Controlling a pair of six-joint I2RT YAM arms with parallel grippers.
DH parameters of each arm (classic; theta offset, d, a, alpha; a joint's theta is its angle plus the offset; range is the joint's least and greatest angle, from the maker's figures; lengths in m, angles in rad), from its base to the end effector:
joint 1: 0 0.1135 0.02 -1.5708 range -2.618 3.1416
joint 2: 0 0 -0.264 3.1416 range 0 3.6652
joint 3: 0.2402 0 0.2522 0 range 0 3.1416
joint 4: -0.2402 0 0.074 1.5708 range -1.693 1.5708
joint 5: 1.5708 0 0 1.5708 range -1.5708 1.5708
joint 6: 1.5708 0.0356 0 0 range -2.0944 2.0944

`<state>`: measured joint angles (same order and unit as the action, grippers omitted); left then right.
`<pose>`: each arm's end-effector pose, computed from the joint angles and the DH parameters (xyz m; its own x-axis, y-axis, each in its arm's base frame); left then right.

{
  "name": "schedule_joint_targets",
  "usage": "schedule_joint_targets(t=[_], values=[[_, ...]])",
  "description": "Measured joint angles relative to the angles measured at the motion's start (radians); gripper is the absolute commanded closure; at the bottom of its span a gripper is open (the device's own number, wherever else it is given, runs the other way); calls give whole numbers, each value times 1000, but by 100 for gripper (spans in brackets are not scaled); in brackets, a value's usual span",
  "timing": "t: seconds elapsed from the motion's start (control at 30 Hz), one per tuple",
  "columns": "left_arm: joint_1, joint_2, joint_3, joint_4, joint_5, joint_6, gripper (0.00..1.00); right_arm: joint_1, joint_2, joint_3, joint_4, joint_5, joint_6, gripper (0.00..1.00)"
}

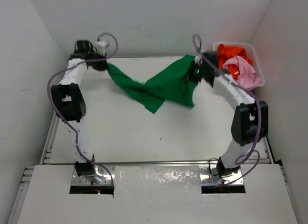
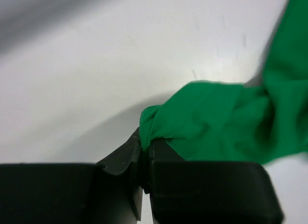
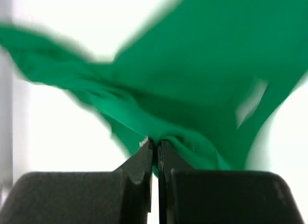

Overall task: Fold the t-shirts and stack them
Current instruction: Flatten out the tshirt

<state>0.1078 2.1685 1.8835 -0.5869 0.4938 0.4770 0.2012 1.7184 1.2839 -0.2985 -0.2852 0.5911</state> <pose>0.4873 0.0358 0.2398 -0.5804 0.3438 -0.7382 0.5346 0.8447 -0.0270 0.3769 0.0871 0.2536 -0.7654 0.3897 -0.5122 0.0360 0.8205 0.5705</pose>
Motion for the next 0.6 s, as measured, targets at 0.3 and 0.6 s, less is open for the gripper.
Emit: schedule_joint_targets(t=[0.3,0.6], values=[[77,-222,367,-41,53,-193,100,-104,63,732,-96,32,-137,100],[75,-518,183,-311,-11,3,100,-101,-377,270,-108,19,-178,100]])
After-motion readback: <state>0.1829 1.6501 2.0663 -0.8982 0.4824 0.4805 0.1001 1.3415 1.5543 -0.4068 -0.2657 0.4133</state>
